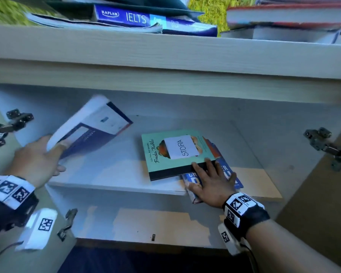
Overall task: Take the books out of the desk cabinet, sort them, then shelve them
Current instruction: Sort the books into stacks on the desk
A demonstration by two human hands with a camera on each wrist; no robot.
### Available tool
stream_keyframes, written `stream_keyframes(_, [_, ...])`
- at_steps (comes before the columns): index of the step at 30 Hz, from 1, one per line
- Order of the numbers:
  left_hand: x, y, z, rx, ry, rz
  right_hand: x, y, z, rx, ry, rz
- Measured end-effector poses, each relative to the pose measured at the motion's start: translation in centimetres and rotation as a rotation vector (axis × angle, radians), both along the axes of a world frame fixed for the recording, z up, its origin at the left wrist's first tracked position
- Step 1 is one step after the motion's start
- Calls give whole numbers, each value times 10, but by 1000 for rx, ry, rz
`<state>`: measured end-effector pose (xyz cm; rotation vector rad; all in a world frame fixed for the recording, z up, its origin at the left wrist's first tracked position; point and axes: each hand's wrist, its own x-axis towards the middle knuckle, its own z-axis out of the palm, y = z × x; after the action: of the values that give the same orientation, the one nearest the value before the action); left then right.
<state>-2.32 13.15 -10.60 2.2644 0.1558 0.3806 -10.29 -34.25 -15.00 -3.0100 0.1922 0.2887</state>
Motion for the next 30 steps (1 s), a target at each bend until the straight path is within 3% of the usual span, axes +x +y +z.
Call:
stream_keyframes(3, [-38,-94,48,-178,-44,-44,1,0,-2,8,-13,-6])
stream_keyframes(6, [-33,-146,36,-190,-71,-114,-3,-1,4,32,23,25])
stream_keyframes(9, [-21,-197,5,-5,-58,-217,-2,-16,19,212,-47,17])
stream_keyframes(12, [-26,-237,-21,155,32,-334,-2,-56,29,467,-359,-218])
stream_keyframes(14, [-30,-251,-32,298,103,-423,-4,-83,26,557,-316,-362])
stream_keyframes(17, [-33,-256,-39,381,148,-575,-1,-90,18,673,-191,-389])
stream_keyframes(19, [-33,-257,-35,313,165,-601,2,-79,20,732,-219,-385])
stream_keyframes(22, [-29,-255,-25,100,164,-382,6,-70,18,792,-179,-446])
stream_keyframes(26, [-23,-253,-14,-84,381,-226,18,-76,22,882,-214,-536])
stream_keyframes(30, [-24,-253,-36,-405,514,-211,24,-70,26,852,-110,-378])
